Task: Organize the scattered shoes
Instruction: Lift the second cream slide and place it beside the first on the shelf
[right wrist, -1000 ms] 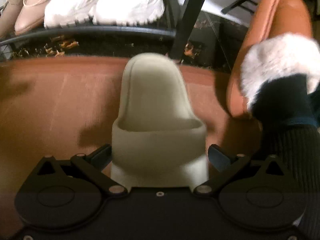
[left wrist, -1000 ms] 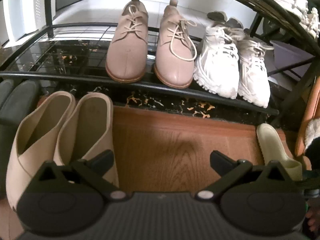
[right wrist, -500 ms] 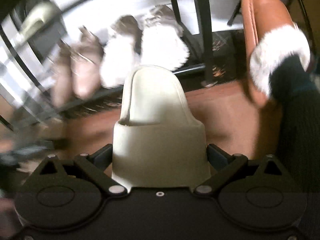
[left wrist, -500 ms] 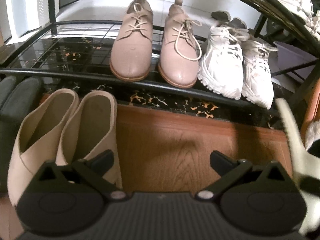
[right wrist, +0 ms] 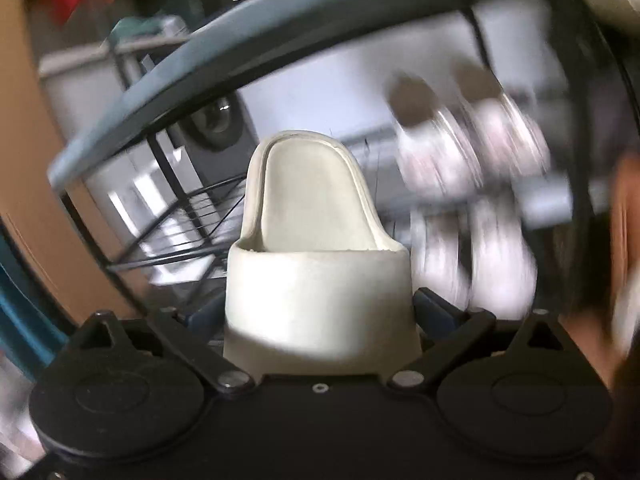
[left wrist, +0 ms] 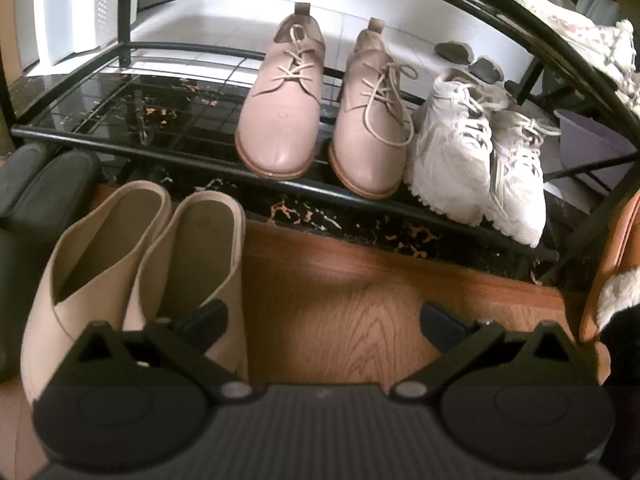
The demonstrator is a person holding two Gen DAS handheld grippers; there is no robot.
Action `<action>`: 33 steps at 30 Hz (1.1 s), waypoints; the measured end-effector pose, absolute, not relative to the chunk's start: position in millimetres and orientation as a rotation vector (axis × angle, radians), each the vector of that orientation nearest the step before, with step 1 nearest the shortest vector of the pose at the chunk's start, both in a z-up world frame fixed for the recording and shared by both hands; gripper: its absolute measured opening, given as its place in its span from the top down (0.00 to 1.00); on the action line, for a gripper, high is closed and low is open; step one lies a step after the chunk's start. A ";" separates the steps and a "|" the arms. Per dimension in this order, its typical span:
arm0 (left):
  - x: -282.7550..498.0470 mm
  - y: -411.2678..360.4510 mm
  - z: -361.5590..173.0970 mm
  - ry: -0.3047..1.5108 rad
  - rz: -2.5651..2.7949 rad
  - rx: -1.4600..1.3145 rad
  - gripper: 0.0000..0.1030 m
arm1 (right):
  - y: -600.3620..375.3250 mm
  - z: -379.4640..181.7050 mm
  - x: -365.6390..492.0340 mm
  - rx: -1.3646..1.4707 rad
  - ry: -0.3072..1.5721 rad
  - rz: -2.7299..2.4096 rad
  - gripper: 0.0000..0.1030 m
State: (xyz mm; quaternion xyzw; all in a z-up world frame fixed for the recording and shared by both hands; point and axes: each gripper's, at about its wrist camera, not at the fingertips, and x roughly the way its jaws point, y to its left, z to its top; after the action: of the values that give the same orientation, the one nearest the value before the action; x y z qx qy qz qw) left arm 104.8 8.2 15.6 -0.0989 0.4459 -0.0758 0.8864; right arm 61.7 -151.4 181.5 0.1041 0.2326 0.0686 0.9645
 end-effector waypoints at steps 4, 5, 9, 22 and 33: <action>108.4 9.3 11.7 0.940 -0.153 -0.216 0.01 | -133.5 188.0 142.8 0.033 0.432 0.058 0.04; 109.7 9.8 10.4 0.946 -0.152 -0.223 0.01 | -129.5 189.2 151.6 0.019 0.430 0.041 0.04; 112.4 10.0 7.9 0.951 -0.151 -0.231 0.01 | -115.9 179.2 216.1 -0.074 0.448 -0.087 0.03; 118.8 15.7 0.1 0.989 -0.146 -0.286 0.01 | -92.2 160.5 271.0 -0.066 0.456 -0.158 0.04; 118.8 19.3 1.3 0.987 -0.145 -0.303 0.01 | -98.2 150.5 297.2 -0.053 0.401 -0.251 0.04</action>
State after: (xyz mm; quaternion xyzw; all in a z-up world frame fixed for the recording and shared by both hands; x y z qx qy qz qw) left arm 118.8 19.3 1.3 -0.1447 0.4713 -0.0695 0.8672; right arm 297.2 -98.2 150.5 -0.0263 0.1985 -0.1244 0.9718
